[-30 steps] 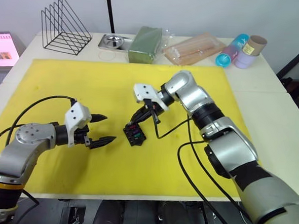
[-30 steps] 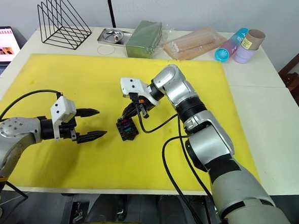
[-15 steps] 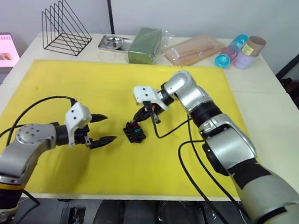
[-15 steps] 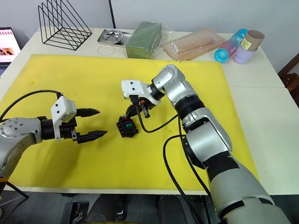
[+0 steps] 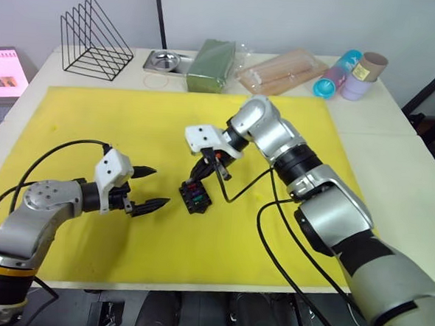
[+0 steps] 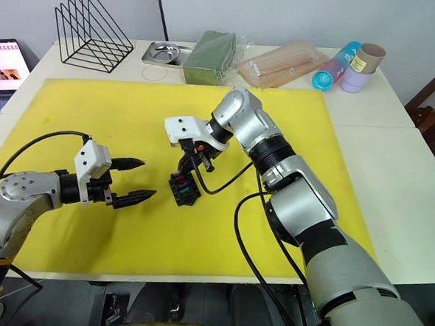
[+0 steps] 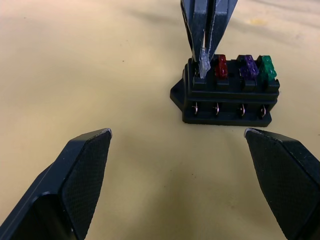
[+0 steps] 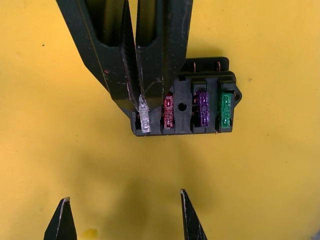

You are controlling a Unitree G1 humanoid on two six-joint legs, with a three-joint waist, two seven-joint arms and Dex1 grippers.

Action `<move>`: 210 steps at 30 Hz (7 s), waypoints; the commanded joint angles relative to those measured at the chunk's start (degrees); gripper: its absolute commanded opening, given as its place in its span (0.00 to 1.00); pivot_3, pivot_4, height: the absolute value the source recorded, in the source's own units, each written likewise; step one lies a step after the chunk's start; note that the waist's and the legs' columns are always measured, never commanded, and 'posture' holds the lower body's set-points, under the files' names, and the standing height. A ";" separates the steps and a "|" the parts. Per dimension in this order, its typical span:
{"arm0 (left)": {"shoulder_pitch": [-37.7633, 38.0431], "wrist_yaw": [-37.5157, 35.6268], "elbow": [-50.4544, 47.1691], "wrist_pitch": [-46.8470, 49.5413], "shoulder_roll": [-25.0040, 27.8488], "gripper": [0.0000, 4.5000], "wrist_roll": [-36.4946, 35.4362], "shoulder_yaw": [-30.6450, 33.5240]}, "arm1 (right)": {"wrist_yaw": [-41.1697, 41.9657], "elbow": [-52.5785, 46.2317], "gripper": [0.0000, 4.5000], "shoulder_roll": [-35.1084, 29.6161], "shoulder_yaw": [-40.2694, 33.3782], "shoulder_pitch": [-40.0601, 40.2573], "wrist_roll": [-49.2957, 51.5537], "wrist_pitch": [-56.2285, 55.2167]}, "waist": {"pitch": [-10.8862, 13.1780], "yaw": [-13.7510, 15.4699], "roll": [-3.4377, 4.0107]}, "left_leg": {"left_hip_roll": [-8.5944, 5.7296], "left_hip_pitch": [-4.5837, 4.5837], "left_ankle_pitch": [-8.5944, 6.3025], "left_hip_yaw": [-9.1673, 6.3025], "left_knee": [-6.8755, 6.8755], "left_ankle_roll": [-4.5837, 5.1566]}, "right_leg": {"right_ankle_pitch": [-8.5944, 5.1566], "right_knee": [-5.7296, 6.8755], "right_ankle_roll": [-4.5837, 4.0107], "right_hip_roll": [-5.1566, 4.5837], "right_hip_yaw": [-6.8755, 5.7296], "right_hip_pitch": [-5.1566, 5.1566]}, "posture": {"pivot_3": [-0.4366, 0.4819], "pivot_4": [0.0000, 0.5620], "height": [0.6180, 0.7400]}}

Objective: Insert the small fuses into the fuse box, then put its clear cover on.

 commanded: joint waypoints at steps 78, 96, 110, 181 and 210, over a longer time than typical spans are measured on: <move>0.21 1.29 -3.10 -0.58 -0.43 1.00 0.02 0.51 | -0.75 -3.83 0.01 0.72 5.75 -1.38 -6.74 -1.05 | 0.00 0.00 0.00 | 0.00 -0.02 0.00 -0.01 0.00 0.00 | 0.00 0.00 0.00 0.00 -0.01 -0.03 | 0.48 0.27 1.00; -0.11 1.25 -2.96 -0.67 -0.88 1.00 0.35 0.14 | -2.30 -4.92 0.01 0.27 7.85 -0.99 -9.63 -0.98 | 0.00 0.03 0.00 | -0.01 0.02 0.00 -0.01 0.01 0.00 | 0.00 0.00 -0.01 0.00 -0.02 0.03 | 0.48 0.27 1.00; -0.32 1.23 -3.06 -0.42 -0.97 1.00 0.33 0.13 | -0.87 -6.79 0.01 -0.04 5.38 -1.64 -7.60 1.67 | 0.00 0.03 0.00 | -0.01 0.02 0.00 -0.02 0.00 0.00 | 0.00 0.00 -0.01 0.00 -0.02 0.02 | 0.48 0.27 1.00; -1.57 0.26 -2.31 0.10 -0.59 1.00 0.17 0.43 | -2.85 -10.74 0.01 -3.56 -7.21 5.82 11.80 13.07 | 0.00 0.04 0.00 | -0.01 -0.04 0.00 -0.02 0.00 0.00 | 0.00 -0.02 0.00 -0.01 -0.02 -0.02 | 0.48 0.27 1.00; -0.74 0.96 -3.59 0.76 -0.58 1.00 -0.27 0.67 | -3.63 -4.80 0.01 -1.42 -6.41 7.06 10.42 12.20 | 0.00 0.04 0.00 | -0.01 -0.04 0.00 -0.02 0.00 0.00 | 0.00 -0.02 0.00 -0.01 -0.02 -0.02 | 0.48 0.27 1.00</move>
